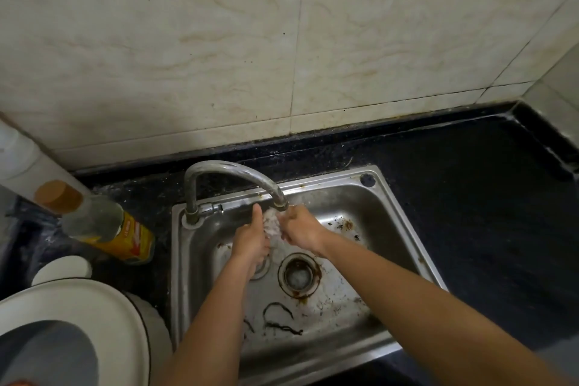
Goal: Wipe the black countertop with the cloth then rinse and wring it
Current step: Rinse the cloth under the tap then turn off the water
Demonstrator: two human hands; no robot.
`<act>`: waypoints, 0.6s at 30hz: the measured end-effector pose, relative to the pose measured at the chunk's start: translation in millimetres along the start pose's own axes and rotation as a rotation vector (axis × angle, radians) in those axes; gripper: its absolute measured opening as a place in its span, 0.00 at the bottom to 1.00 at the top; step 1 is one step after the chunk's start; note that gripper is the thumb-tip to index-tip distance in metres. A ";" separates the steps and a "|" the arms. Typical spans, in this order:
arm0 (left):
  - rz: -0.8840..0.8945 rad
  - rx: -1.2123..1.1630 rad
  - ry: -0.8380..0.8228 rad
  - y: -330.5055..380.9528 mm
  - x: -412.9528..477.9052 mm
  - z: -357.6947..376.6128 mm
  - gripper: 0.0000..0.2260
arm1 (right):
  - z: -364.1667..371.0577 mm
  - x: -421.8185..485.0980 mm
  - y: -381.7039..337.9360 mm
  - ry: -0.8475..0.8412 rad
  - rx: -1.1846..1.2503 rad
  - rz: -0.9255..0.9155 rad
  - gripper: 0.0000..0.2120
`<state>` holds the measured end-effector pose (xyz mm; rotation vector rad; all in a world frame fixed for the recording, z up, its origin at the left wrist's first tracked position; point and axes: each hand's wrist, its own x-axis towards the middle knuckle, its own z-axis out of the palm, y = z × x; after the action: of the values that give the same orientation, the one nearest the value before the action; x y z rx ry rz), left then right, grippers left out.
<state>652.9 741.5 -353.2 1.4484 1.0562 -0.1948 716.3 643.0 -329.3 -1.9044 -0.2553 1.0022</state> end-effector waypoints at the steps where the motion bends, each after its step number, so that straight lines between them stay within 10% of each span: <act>1: 0.004 -0.005 0.001 -0.8 0.9 0.1 0.27 | 2.3 3.5 0.6 0.031 -0.042 0.001 0.13; 6: 0.059 0.022 0.078 -6.2 11.1 -3.2 0.31 | 9.0 15.8 -2.2 0.188 -0.021 0.113 0.07; 11: 0.138 0.043 0.373 -16.1 17.1 -25.5 0.14 | 5.8 20.6 3.9 0.133 0.339 0.216 0.07; 18: 0.290 0.302 0.406 -22.4 34.4 -40.9 0.23 | -0.1 19.3 13.4 0.005 0.496 0.211 0.13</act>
<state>638.0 788.7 -383.4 1.9510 1.1561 0.1635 725.9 646.2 -350.5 -1.4967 0.1898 1.0811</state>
